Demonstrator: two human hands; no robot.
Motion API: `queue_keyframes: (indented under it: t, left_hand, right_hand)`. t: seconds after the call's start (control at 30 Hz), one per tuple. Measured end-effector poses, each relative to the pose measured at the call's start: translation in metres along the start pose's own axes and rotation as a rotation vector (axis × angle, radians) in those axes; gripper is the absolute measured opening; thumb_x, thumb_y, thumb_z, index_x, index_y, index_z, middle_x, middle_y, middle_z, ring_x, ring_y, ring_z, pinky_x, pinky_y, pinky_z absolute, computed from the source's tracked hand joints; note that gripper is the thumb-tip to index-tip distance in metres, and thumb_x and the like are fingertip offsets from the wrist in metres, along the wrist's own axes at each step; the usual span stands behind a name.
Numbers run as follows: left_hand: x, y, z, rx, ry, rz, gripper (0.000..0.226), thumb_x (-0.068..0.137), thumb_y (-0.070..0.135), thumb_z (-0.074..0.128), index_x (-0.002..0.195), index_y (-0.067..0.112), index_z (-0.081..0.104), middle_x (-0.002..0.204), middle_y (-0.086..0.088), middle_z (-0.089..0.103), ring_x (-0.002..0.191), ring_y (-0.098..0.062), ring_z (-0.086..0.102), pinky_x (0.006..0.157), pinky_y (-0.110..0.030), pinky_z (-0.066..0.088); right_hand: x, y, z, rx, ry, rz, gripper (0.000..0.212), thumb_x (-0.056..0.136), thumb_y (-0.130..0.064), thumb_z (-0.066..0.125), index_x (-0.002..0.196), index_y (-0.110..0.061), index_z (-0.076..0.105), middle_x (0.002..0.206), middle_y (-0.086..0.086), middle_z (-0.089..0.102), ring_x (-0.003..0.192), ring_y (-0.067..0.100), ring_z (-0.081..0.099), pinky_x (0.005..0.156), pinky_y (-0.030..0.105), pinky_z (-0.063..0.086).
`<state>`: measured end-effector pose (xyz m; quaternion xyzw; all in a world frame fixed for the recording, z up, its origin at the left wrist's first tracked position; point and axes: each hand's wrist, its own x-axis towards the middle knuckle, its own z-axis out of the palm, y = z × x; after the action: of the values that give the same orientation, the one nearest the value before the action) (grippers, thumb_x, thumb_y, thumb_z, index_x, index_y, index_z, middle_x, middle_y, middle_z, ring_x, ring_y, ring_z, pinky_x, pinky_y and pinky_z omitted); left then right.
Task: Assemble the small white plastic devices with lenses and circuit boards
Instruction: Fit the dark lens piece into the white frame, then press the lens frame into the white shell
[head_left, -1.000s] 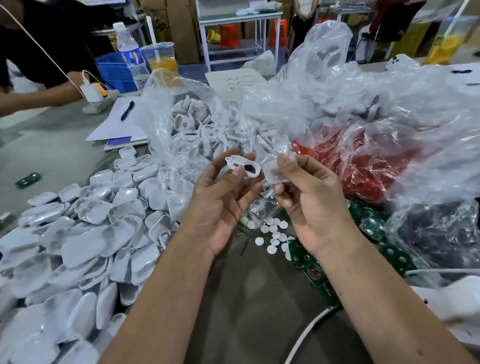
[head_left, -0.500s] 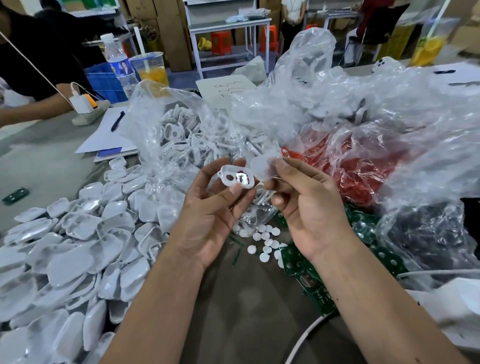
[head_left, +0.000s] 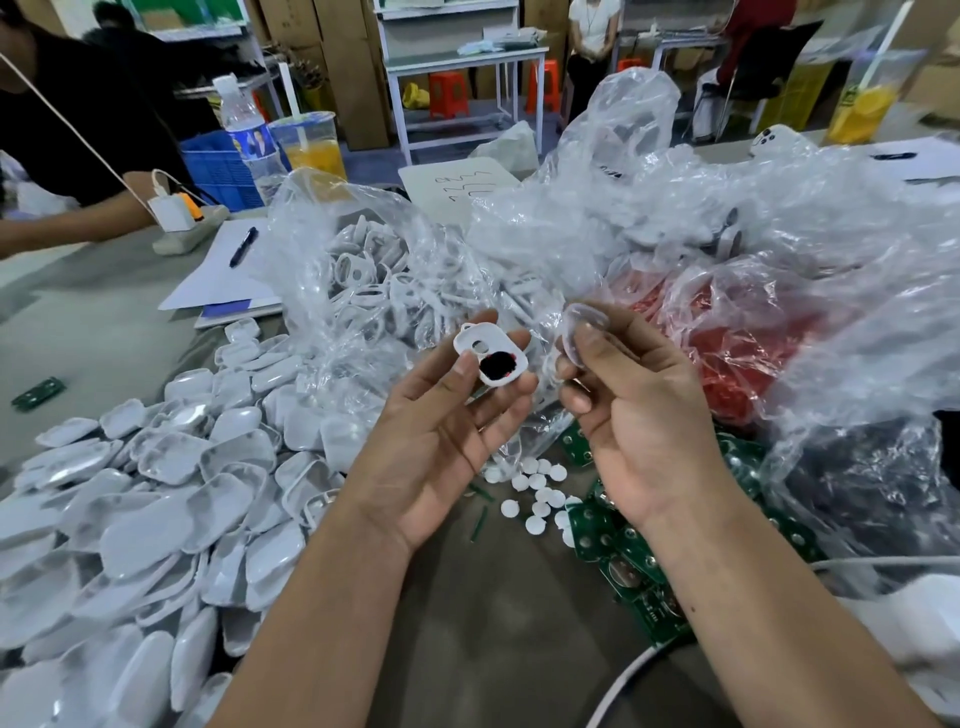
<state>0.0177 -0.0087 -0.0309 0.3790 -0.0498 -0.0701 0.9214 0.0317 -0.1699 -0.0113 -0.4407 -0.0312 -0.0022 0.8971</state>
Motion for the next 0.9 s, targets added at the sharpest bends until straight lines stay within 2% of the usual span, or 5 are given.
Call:
queue_keyframes:
  t: [0.27, 0.43, 0.57, 0.7, 0.9]
  left_hand:
    - [0.002, 0.001, 0.004, -0.058, 0.107, -0.007, 0.044, 0.089, 0.017, 0.066, 0.13, 0.006, 0.056, 0.129, -0.017, 0.067, 0.084, -0.024, 0.071, 0.075, -0.033, 0.062]
    - [0.002, 0.003, 0.003, -0.132, 0.219, 0.031, 0.063, 0.085, 0.015, 0.065, 0.144, 0.001, 0.048, 0.142, -0.023, 0.059, 0.083, -0.025, 0.071, 0.071, -0.031, 0.062]
    - [0.001, 0.004, 0.0, -0.143, 0.196, 0.044, 0.052, 0.088, 0.014, 0.063, 0.138, 0.002, 0.057, 0.125, -0.019, 0.07, 0.087, -0.025, 0.073, 0.071, -0.03, 0.061]
    - [0.001, 0.004, -0.003, -0.149, 0.175, 0.044, 0.022, 0.089, 0.009, 0.063, 0.109, 0.008, 0.073, 0.115, -0.017, 0.074, 0.091, -0.029, 0.074, 0.073, -0.032, 0.062]
    - [0.002, 0.003, -0.003, -0.108, 0.132, 0.07, 0.033, 0.089, 0.006, 0.063, 0.122, 0.009, 0.065, 0.126, -0.017, 0.071, 0.103, -0.034, 0.073, 0.078, -0.034, 0.062]
  right_hand:
    - [0.003, -0.004, -0.006, -0.11, 0.155, 0.0, 0.035, 0.088, 0.011, 0.056, 0.066, -0.016, 0.055, 0.072, 0.006, 0.07, 0.065, 0.018, 0.068, 0.051, 0.026, 0.051]
    - [-0.001, -0.007, -0.01, -0.895, 0.009, -0.105, 0.037, 0.079, 0.016, 0.043, 0.074, -0.016, 0.063, 0.064, -0.002, 0.068, 0.052, 0.007, 0.052, 0.045, 0.017, 0.04]
    - [0.002, -0.017, -0.022, -1.226, -0.113, -0.053, 0.027, 0.091, -0.009, 0.054, 0.071, 0.001, 0.069, 0.04, -0.009, 0.042, 0.035, 0.007, 0.029, 0.039, 0.024, 0.027]
    - [0.003, -0.021, -0.023, -1.651, -0.307, 0.023, 0.017, 0.088, -0.043, 0.079, 0.076, -0.031, 0.077, 0.055, -0.019, 0.058, 0.045, 0.002, 0.051, 0.05, 0.018, 0.038]
    - [0.003, -0.017, -0.023, -1.772, -0.398, -0.006, 0.014, 0.079, -0.044, 0.088, 0.082, -0.041, 0.074, 0.078, -0.017, 0.063, 0.07, 0.001, 0.06, 0.065, 0.024, 0.044]
